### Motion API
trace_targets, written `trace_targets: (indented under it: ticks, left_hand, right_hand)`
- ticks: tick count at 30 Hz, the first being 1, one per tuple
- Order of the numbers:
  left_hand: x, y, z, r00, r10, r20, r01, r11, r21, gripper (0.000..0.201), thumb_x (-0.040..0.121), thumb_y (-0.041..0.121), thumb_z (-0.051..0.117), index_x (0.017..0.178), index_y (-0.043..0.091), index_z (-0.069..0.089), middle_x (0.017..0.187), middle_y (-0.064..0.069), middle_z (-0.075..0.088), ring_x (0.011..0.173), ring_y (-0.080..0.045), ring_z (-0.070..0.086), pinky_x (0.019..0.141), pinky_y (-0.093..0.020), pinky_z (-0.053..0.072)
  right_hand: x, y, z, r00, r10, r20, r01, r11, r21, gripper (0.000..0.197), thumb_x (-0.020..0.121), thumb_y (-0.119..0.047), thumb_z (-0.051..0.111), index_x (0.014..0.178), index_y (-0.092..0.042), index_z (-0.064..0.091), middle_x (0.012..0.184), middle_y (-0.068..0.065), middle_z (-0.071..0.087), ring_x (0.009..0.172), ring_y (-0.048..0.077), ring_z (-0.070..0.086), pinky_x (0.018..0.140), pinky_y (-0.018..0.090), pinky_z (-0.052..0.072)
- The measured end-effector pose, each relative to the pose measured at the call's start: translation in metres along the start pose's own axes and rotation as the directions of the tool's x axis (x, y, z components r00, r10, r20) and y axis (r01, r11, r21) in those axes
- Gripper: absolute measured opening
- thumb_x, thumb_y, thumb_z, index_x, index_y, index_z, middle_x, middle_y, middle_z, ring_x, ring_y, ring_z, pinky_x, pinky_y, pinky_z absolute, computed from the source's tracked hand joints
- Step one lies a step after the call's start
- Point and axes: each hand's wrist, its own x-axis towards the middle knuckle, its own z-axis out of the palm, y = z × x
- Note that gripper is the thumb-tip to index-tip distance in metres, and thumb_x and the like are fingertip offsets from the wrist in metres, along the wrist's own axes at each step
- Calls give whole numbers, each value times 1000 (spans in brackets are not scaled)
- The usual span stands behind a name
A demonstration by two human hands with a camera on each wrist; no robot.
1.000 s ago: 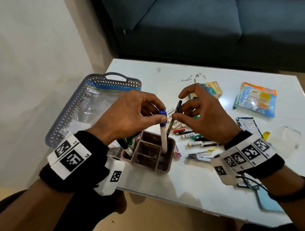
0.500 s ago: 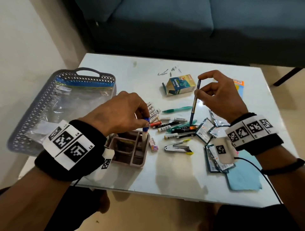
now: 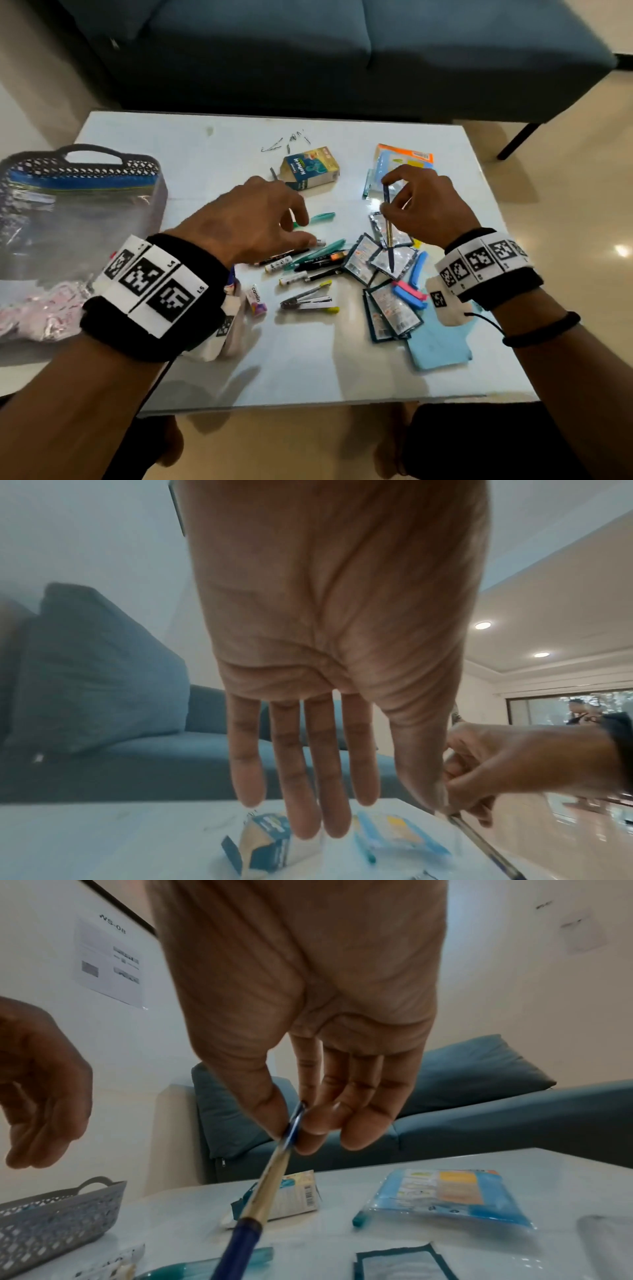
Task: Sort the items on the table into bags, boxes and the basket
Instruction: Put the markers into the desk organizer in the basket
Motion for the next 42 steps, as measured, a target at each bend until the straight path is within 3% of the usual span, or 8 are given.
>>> trace_targets:
  ticks: [3, 10, 14, 19, 23, 35, 38, 42]
  left_hand:
    - [0, 10, 28, 993, 38, 112, -47, 995, 82, 39, 83, 67, 67, 108, 38, 68, 102, 10, 66, 96, -16, 66, 87, -40, 55]
    - [-13, 38, 84, 888, 48, 457, -171, 958, 230, 56, 88, 58, 68, 134, 26, 59, 131, 0, 56, 113, -22, 58, 94, -38, 52]
    - [-20, 46, 97, 864, -8, 503, -166, 939, 301, 66, 91, 60, 64, 145, 24, 49, 142, -5, 44, 122, -30, 54, 98, -43, 50]
    - [-21, 47, 88, 869, -64, 491, -124, 932, 340, 62, 94, 58, 60, 142, 20, 49, 136, -7, 49, 121, -30, 54, 85, -36, 39]
    - [-22, 48, 84, 869, -120, 481, -79, 924, 373, 59, 94, 58, 60, 138, 18, 53, 133, -8, 53, 121, -30, 55, 85, -36, 37]
    - [-28, 52, 82, 851, -235, 469, -10, 887, 463, 53, 95, 59, 59, 123, 15, 65, 126, -6, 63, 118, -29, 59, 86, -37, 40]
    - [-28, 53, 82, 853, -235, 465, -18, 879, 477, 53, 95, 60, 59, 123, 15, 65, 126, -6, 64, 117, -28, 60, 91, -38, 44]
    - [-29, 52, 81, 848, -267, 458, -7, 858, 513, 52, 96, 56, 58, 128, 16, 62, 128, -5, 63, 119, -30, 60, 100, -44, 48]
  right_hand:
    - [-5, 9, -3, 998, 39, 48, -37, 998, -42, 32, 84, -28, 76, 113, -29, 63, 79, -6, 73, 77, 17, 71, 81, 42, 60]
    - [-19, 16, 12, 944, 127, 304, -89, 987, -136, 34, 83, -30, 78, 114, -26, 63, 116, 2, 66, 106, 21, 64, 90, 36, 53]
    - [-23, 9, 35, 940, 101, 327, -37, 980, -198, 40, 85, -40, 76, 120, -25, 64, 113, -1, 64, 107, 20, 61, 90, 33, 51]
    - [-20, 8, 54, 940, -2, 342, 122, 937, -329, 63, 91, -27, 71, 147, -28, 44, 144, 3, 50, 136, 27, 46, 104, 47, 47]
    - [-15, 6, 59, 926, 22, 377, 136, 912, -388, 60, 90, -16, 72, 144, -26, 46, 137, 7, 49, 131, 29, 46, 96, 44, 50]
    - [-3, -5, 29, 946, 156, 283, -18, 899, -437, 14, 80, -1, 64, 89, -12, 68, 101, 7, 66, 91, 26, 64, 79, 42, 58]
    - [-4, -5, 32, 944, 168, 285, -9, 875, -485, 3, 85, -9, 63, 88, -10, 64, 98, 9, 66, 83, 26, 62, 74, 38, 56]
    - [-5, -7, 33, 921, 198, 336, -9, 872, -489, 24, 83, -7, 64, 104, -15, 71, 106, 7, 66, 96, 27, 66, 82, 40, 58]
